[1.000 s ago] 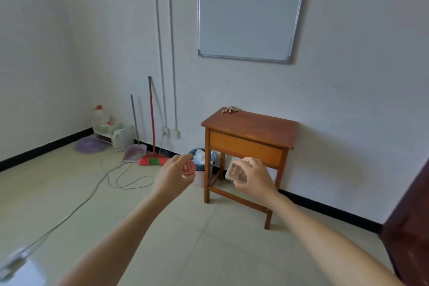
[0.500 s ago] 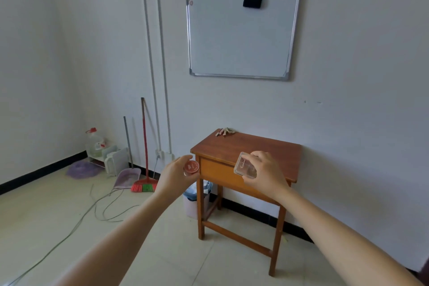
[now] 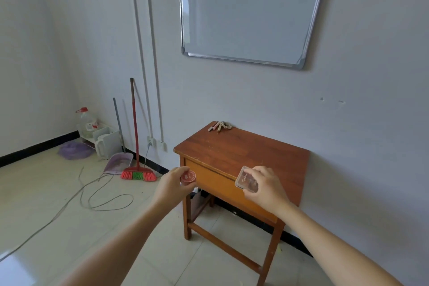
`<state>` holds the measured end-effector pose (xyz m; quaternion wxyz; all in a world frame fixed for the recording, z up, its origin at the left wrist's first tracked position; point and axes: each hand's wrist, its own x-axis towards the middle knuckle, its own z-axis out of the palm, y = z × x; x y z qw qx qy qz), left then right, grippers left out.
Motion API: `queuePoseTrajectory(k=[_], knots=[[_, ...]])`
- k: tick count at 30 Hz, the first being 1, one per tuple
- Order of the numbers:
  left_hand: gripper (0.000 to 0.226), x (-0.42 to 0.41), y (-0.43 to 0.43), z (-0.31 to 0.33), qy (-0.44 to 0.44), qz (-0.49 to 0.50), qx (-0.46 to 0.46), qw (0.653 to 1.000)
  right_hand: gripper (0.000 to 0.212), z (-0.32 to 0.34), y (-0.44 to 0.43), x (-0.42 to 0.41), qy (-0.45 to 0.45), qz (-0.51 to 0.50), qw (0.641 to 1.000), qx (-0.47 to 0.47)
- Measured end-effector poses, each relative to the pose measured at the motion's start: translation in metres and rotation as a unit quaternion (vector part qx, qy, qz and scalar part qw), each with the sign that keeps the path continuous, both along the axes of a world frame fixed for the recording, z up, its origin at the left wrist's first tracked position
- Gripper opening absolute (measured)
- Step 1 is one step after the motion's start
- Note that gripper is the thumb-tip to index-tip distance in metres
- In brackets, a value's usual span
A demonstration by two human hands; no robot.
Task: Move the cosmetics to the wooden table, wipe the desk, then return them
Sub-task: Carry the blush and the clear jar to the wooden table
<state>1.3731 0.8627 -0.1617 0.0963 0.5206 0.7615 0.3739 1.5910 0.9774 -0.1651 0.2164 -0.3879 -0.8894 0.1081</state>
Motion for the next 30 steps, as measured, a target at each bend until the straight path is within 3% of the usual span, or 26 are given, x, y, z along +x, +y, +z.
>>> queuePoseTrajectory(k=[7, 11, 15, 17, 21, 30], knots=[[0.048, -0.06, 0.096, -0.01, 0.001, -0.015, -0.013, 1.0, 0.056, -0.012, 0.086, -0.064, -0.047, 0.025, 0.999, 0.012], [0.051, -0.097, 0.167, -0.003, -0.009, -0.04, -0.007, 0.999, 0.056, -0.005, 0.151, -0.098, -0.055, -0.012, 0.998, -0.007], [0.05, -0.136, 0.229, -0.012, -0.016, -0.052, -0.021, 0.998, 0.053, -0.016, 0.203, -0.123, -0.005, -0.088, 0.996, -0.033], [0.049, -0.147, 0.255, -0.025, -0.018, -0.057, -0.04, 0.997, 0.05, -0.033, 0.217, -0.127, 0.0, -0.127, 0.99, -0.059], [0.05, -0.15, 0.302, -0.055, -0.014, -0.092, -0.094, 0.991, 0.051, -0.07, 0.245, -0.118, -0.109, -0.149, 0.979, -0.086], [0.047, -0.146, 0.453, -0.067, 0.022, -0.105, -0.138, 0.985, 0.054, -0.064, 0.391, -0.101, -0.102, -0.18, 0.977, -0.051]])
